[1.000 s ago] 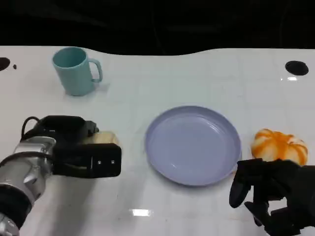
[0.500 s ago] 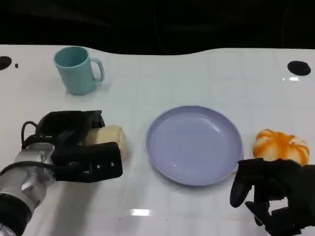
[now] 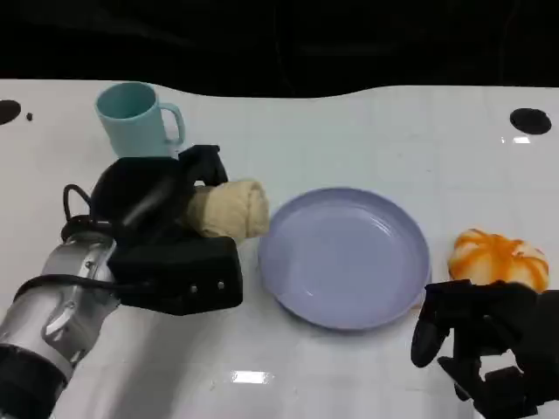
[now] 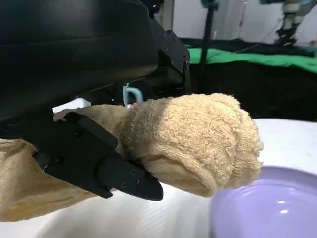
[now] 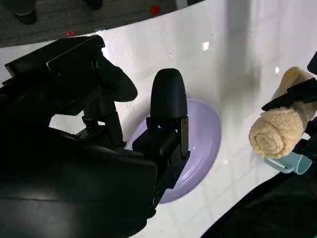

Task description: Grasp the towel on the left side of the plate with the left hand and place it into the plate.

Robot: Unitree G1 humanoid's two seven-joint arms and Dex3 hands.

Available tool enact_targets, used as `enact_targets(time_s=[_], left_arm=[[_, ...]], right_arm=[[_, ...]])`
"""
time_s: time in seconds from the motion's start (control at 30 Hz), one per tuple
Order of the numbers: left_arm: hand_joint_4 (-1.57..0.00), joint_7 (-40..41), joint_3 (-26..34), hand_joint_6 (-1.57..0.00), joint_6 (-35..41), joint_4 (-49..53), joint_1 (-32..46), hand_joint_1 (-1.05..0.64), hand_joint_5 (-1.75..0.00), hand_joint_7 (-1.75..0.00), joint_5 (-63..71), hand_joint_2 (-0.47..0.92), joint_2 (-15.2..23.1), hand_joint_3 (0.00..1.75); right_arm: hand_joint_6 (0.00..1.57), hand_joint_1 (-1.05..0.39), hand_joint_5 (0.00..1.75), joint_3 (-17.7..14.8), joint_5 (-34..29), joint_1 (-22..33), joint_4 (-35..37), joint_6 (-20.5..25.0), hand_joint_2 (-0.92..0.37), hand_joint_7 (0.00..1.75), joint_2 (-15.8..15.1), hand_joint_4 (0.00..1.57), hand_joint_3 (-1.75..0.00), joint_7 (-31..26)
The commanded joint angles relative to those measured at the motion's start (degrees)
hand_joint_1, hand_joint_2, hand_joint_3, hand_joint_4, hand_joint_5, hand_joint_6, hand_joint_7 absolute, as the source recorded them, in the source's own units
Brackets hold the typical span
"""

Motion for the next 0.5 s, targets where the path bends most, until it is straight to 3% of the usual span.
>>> enact_targets(time_s=[0.03,0.17,0.3,0.5], left_arm=[[-0.88,-1.8,-1.1,-0.58,1.3,-6.0,-1.3,-0.28,-1.75,-1.68,0.7,0.8,-2.9,0.44],[-0.89,-3.1,-3.6,-0.59,2.8,-7.0,-3.1,-0.28,-1.75,-1.74,2.6,0.77,-6.6,0.47],[-0.88,-5.3,-5.9,-0.66,5.2,-6.6,-4.4,-0.27,-1.75,-1.52,4.4,0.65,-9.7,0.66],[-0.87,-6.1,-8.0,-0.58,6.1,-4.4,-5.4,-0.26,-1.75,-1.73,5.1,0.62,-13.2,0.66]], right_arm=[[0.68,0.03,1.69,-0.5,0.4,0.0,-0.3,0.6,-0.59,1.43,-0.5,0.7,-1.04,0.2],[0.68,0.04,1.69,-0.2,0.4,-0.1,-0.2,0.4,-0.6,1.44,-0.4,0.69,-1.03,0.2],[0.68,0.03,1.69,0.0,0.2,-0.1,-0.1,0.0,-0.6,1.44,-0.5,0.7,-1.04,0.1],[0.68,0.02,1.69,0.7,-0.4,-0.1,-0.7,0.1,-0.59,1.42,-1.0,0.7,-1.05,0.3]])
